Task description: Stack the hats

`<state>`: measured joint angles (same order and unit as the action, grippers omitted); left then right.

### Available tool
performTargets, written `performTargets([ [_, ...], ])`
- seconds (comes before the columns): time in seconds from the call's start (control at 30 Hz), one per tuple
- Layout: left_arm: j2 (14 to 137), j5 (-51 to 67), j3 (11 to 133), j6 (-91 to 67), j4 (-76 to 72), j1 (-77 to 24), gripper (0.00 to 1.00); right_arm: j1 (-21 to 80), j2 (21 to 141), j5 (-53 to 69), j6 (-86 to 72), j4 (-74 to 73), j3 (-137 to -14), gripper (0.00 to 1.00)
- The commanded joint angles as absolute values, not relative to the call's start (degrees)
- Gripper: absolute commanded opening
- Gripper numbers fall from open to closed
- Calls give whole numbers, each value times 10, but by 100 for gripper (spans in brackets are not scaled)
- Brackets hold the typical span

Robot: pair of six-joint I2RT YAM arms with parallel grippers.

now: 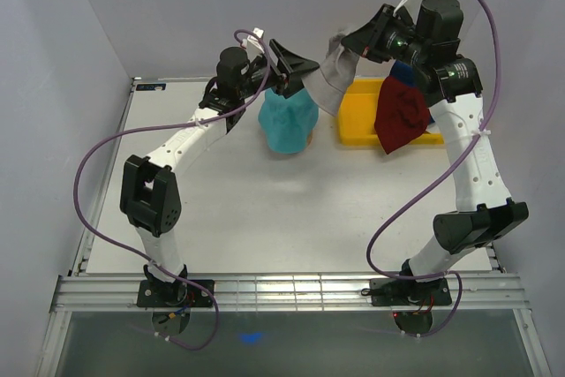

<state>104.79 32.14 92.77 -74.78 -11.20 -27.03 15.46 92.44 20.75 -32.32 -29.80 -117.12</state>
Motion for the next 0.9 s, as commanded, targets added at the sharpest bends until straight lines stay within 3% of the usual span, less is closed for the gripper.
performTargets([
  [0.0, 1051, 321, 959, -754, -127, -274, 72, 156, 904, 215, -308, -268, -1162, 8],
  [0.23, 1061, 318, 972, -756, -127, -275, 59, 156, 900, 213, -296, -271, -1143, 8],
  [0.5, 1058, 316, 973, -758, -127, -276, 52, 156, 900, 209, -287, -273, -1134, 8],
  [0.6, 1049, 314, 959, -758, -127, -276, 45, 157, 907, 208, -284, -277, -1143, 8],
  [0.73, 1051, 314, 954, -757, -127, -276, 31, 156, 925, 210, -279, -285, -1162, 8],
  [0.83, 1063, 321, 973, -741, -125, -276, 13, 154, 946, 215, -268, -300, -1186, 8],
  [0.87, 1066, 320, 984, -728, -116, -275, 1, 152, 950, 218, -266, -301, -1196, 8],
])
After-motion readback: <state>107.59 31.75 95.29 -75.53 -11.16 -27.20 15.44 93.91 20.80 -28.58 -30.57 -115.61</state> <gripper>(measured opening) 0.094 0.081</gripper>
